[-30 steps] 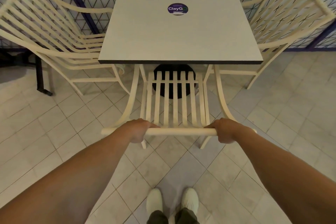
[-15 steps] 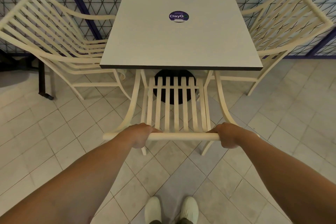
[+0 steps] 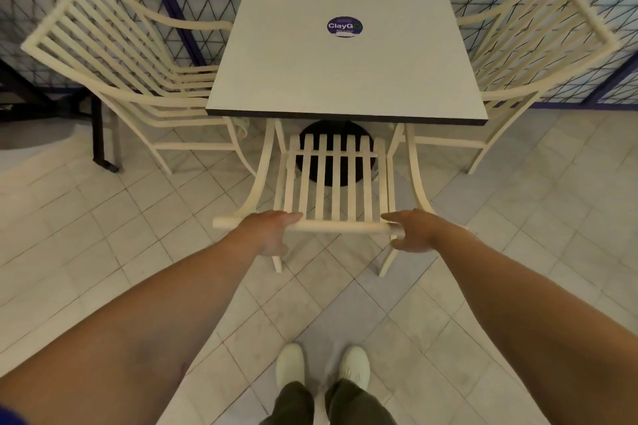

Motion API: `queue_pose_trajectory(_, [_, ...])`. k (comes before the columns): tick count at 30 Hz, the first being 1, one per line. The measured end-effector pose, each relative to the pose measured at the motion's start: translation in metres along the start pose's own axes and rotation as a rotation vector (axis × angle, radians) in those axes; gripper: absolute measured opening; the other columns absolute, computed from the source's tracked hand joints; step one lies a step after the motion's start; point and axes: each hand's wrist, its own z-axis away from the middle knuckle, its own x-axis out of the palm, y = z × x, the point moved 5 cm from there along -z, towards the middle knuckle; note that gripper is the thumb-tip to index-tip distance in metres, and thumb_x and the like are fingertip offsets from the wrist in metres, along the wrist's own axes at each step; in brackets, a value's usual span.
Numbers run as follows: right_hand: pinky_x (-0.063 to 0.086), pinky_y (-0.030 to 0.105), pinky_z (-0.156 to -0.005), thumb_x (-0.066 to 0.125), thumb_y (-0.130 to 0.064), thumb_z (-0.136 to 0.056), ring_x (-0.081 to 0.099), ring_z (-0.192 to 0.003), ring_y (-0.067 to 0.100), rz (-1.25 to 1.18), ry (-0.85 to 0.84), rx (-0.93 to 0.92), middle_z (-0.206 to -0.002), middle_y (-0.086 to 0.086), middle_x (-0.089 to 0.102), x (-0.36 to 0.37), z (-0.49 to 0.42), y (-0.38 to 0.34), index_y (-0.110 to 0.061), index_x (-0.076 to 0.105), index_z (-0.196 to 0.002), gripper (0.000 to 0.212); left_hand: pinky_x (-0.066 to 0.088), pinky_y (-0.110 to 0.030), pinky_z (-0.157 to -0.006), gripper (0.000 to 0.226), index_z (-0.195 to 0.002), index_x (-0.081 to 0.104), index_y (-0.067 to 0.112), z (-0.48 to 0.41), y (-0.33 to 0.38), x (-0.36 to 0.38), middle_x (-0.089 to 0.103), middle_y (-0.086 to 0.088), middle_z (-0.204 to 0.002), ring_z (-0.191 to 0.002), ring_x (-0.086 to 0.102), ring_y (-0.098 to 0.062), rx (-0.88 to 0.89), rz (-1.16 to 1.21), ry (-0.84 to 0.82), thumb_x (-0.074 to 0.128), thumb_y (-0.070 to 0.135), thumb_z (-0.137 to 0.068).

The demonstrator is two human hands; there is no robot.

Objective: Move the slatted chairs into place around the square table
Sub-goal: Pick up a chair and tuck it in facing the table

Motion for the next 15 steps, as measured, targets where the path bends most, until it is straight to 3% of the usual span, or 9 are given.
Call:
queue_pose_trajectory(5, [0.042, 0.042, -0.105, 0.065, -0.039, -0.090, 0.051, -0.125, 0.024, 0.005, 0.025, -0.094, -0.143, 0.001, 0.050, -0.016, 0.024, -0.045, -0.027, 0.040, -0.149, 0.065, 0.046, -0.034, -0.101, 0.083, -0.158, 0.023, 0.036, 0.041, 0.004, -0.009, 0.038, -0.005, -0.156, -0.131, 0.049, -0.024, -0.039, 0.107, 0.024, 0.070, 0.035, -0.090])
queue_pose_trajectory(10, [0.047, 0.043, -0.098, 0.068, -0.038, -0.087, 0.059, -0.113, 0.024, 0.037, 0.011, -0.259, -0.122, -0.001, 0.062, -0.020, 0.038, -0.104, -0.026, 0.055, -0.134, 0.049, 0.040, -0.034, -0.108, 0.081, -0.158, 0.027, 0.032, 0.087, -0.010, -0.005, 0.034, -0.006, -0.160, -0.139, 0.041, -0.025, -0.109, 0.169, 0.047, 0.070, 0.042, -0.090])
queue_pose_trajectory(15, [0.041, 0.045, -0.107, 0.062, -0.051, -0.088, 0.047, -0.131, 0.026, 0.076, -0.017, -0.354, -0.149, 0.001, 0.045, -0.018, 0.038, -0.167, -0.029, 0.038, -0.150, 0.071, 0.038, -0.036, -0.110, 0.081, -0.159, 0.023, 0.031, 0.141, -0.042, 0.006, 0.028, -0.005, -0.163, -0.143, 0.037, -0.026, -0.229, 0.269, 0.060, 0.067, 0.044, -0.092])
